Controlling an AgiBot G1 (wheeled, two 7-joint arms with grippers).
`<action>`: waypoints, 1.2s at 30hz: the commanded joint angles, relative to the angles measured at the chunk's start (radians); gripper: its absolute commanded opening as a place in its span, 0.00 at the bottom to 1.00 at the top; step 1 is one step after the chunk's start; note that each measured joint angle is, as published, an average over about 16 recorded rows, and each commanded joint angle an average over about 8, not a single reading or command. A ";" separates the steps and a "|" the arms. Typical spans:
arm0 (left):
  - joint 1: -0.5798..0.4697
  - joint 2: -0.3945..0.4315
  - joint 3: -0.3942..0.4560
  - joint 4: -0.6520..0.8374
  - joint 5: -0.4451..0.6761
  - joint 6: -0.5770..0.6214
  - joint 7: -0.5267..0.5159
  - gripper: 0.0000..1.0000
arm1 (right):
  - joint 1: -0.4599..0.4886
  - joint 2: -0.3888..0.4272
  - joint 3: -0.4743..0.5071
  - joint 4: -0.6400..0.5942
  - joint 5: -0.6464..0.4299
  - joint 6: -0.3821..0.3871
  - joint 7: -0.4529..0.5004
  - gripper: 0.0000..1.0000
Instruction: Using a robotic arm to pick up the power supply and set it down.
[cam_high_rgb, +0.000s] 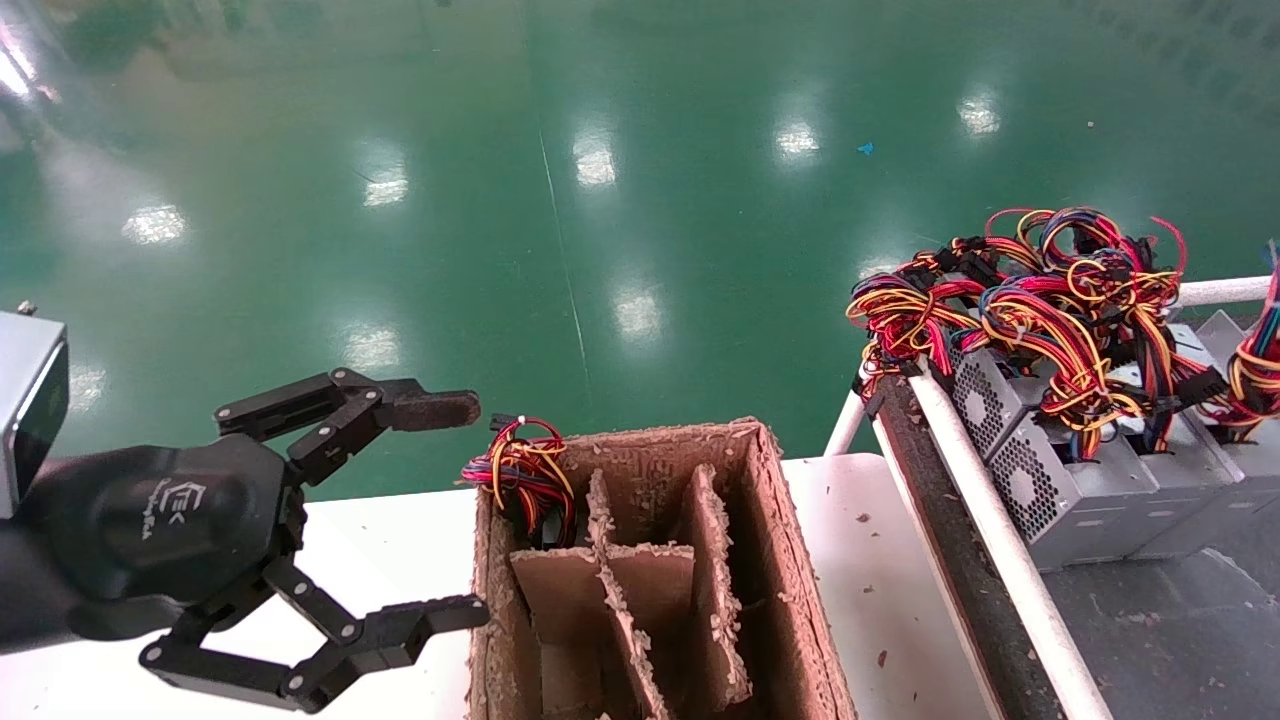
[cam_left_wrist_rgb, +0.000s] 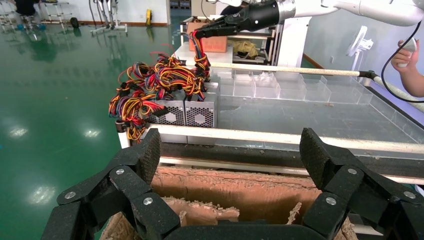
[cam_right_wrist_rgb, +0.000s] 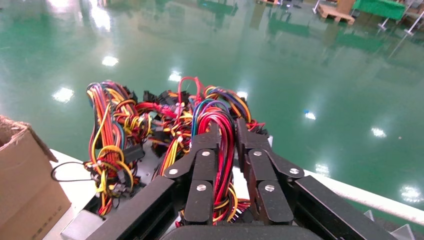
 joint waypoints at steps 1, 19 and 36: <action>0.000 0.000 0.000 0.000 0.000 0.000 0.000 1.00 | -0.006 0.000 0.000 0.005 0.000 0.002 0.004 1.00; 0.000 0.000 0.000 0.000 0.000 0.000 0.000 1.00 | -0.023 0.032 -0.015 0.025 -0.008 0.013 0.077 1.00; 0.000 0.000 0.000 0.000 0.000 0.000 0.000 1.00 | 0.033 -0.030 0.001 0.114 0.039 -0.057 -0.004 1.00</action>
